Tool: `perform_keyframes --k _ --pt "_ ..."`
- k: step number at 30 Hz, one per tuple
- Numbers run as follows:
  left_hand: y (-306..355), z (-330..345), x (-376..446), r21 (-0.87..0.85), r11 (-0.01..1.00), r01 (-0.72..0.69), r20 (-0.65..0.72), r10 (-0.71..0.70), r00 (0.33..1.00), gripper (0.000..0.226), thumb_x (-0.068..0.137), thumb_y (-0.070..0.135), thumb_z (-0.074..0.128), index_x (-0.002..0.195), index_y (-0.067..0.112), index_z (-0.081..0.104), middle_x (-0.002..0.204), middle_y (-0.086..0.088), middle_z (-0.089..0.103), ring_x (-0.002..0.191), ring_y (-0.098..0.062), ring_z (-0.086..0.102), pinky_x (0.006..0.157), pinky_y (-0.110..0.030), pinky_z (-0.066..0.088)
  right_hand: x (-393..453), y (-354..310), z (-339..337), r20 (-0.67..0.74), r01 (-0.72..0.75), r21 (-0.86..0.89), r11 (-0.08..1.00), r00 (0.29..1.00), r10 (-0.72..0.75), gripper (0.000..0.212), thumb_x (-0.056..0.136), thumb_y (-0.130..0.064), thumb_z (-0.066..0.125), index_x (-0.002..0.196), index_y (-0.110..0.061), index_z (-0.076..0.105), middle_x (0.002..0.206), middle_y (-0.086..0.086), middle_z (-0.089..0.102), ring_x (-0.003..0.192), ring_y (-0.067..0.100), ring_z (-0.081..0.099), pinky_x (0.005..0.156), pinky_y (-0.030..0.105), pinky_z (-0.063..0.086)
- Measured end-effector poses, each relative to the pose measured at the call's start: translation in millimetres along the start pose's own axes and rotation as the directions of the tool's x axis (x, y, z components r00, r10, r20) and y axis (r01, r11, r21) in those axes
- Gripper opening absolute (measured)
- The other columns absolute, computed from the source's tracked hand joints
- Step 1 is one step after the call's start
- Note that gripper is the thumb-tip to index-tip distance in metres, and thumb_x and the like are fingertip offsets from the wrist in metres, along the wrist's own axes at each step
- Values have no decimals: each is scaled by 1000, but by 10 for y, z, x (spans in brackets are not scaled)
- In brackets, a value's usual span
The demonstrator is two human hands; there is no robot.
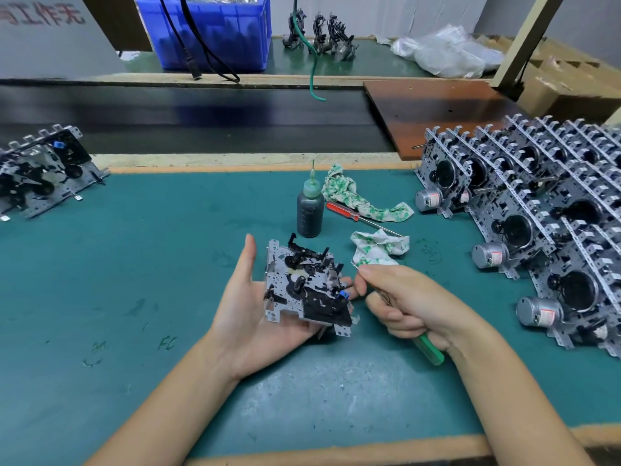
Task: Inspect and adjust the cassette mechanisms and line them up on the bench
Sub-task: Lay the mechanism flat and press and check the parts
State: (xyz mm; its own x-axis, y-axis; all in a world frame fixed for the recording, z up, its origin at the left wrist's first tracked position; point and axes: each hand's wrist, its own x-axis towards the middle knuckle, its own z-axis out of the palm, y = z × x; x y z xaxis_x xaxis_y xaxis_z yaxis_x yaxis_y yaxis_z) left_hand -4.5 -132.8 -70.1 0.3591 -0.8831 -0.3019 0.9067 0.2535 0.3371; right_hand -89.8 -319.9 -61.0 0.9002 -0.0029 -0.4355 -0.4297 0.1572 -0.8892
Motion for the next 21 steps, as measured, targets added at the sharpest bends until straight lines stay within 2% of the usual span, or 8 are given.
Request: perform_keyframes --k 5,10,13,17,21 --pt "-6 -23 -2 -62 998 -8 56 12 998 105 78 82 35 134 -7 45 144 -31 36 135 -42 35 115 -46 25 -21 -2 12 6 11 -4 1000 1000 -11 31 99 -28 38 77 -10 49 45 5 38 24 1 12 33 4 16" --pt "-5 -62 -6 -57 998 -18 46 21 999 105 76 82 38 132 -7 48 144 -29 38 137 -41 32 115 -46 26 -33 2 10 7 15 -16 1000 1000 -15 31 98 -28 40 76 -10 51 52 8 35 24 2 14 32 5 16" --pt "-10 -75 1 -56 998 -21 46 23 999 106 76 82 39 133 -7 46 145 -29 35 138 -40 30 117 -45 23 -34 0 7 16 16 -9 1000 1000 -15 30 98 -28 39 77 -10 51 49 9 37 24 1 14 32 5 16" --pt "-24 -83 6 -60 998 -37 50 40 998 104 77 80 40 132 -8 47 145 -29 35 138 -38 31 116 -48 23 -36 11 -7 19 12 -1 1000 1000 -12 32 98 -29 39 75 -9 49 47 7 45 23 1 14 32 5 16" --pt "-15 -90 -3 -4 1000 -23 17 23 1000 104 77 82 37 131 -6 50 142 -30 40 134 -41 38 113 -48 30 -44 8 8 44 23 1 1000 999 -23 36 92 -34 45 66 -10 50 38 6 39 22 2 16 32 6 16"
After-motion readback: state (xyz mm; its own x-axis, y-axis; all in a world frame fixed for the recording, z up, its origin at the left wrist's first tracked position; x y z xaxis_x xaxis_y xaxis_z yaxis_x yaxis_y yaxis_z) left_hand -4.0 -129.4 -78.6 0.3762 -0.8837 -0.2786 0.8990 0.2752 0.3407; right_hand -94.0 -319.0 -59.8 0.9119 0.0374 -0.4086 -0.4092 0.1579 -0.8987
